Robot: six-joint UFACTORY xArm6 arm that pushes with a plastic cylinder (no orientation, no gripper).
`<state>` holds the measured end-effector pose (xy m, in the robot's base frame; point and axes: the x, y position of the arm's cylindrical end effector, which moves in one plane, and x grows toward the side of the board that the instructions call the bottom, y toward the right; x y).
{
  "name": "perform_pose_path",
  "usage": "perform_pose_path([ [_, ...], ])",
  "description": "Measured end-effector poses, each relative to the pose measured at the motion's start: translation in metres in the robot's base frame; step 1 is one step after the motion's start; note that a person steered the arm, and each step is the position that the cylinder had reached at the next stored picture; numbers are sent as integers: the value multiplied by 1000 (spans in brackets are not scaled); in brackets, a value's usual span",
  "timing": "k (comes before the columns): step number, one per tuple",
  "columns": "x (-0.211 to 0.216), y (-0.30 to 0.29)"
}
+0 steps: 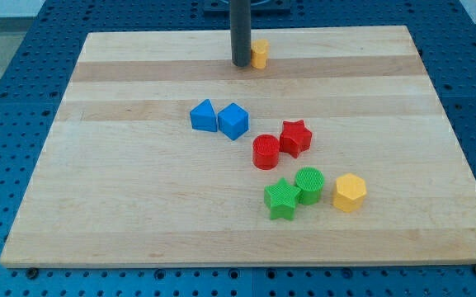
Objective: Place the heart top of the blue blocks
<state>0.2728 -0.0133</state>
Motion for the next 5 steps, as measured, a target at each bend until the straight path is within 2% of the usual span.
perform_pose_path([
  [1,28,20],
  [2,36,66],
  [3,5,74],
  [4,-18,21],
  [5,-20,-7],
])
